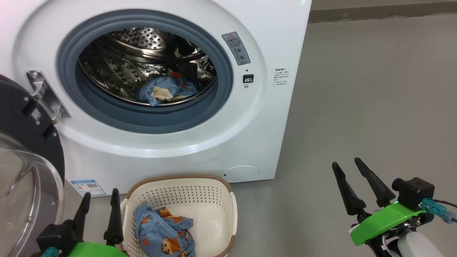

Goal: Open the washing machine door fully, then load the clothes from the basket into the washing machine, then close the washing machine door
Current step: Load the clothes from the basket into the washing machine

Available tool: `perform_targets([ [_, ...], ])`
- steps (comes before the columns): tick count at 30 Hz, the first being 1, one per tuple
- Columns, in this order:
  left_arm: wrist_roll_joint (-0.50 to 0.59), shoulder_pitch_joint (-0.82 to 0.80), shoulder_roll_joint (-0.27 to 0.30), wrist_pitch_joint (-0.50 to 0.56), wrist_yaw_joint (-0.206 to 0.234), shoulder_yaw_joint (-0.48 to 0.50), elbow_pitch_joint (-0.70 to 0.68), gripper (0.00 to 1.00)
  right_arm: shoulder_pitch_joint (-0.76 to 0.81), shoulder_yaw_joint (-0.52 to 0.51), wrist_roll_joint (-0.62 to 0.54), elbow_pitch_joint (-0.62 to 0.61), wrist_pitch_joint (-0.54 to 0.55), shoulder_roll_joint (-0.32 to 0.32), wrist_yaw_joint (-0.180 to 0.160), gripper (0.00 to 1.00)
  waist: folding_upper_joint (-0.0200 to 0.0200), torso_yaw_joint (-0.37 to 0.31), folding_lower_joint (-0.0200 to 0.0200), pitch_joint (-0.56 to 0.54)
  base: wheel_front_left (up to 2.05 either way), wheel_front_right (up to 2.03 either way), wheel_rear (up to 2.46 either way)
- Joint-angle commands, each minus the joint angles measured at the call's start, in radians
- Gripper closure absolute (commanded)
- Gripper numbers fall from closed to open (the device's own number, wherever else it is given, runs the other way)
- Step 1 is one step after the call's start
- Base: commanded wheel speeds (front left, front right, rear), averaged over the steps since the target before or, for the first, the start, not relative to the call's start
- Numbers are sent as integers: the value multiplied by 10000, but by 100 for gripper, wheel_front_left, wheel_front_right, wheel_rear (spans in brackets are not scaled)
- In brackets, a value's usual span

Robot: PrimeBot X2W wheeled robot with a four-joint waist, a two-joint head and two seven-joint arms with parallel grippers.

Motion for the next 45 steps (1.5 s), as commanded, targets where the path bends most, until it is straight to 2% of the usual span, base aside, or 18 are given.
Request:
perform_targets([
  [1, -19, -195, 218, -15, 95, 325, -287, 0, -116, 210, -89, -211, -118, -154, 16, 0, -1, 0, 0, 23, 0, 0, 0],
  [7, 111, -264, 236, -22, 298, 289, -217, 0, -170, 196, -70, -195, -118, -166, 16, 0, -1, -39, 0, 110, 0, 0, 0],
  [21, 112, -590, 170, 40, 462, 143, -201, 0, -326, 155, -71, -291, -118, -129, 16, 0, -1, -181, 0, 665, 0, 0, 0],
  [31, 178, -1257, 258, 282, 511, -15, 57, 0, -684, 91, 1, -390, -118, -44, 16, 0, -1, -377, 0, 1768, 0, 0, 0],
  [45, 167, -2955, 357, 606, 244, -299, 1738, 0, -1414, 85, 74, -633, -118, 170, 16, 0, -1, -750, 0, 3502, 0, 0, 0],
])
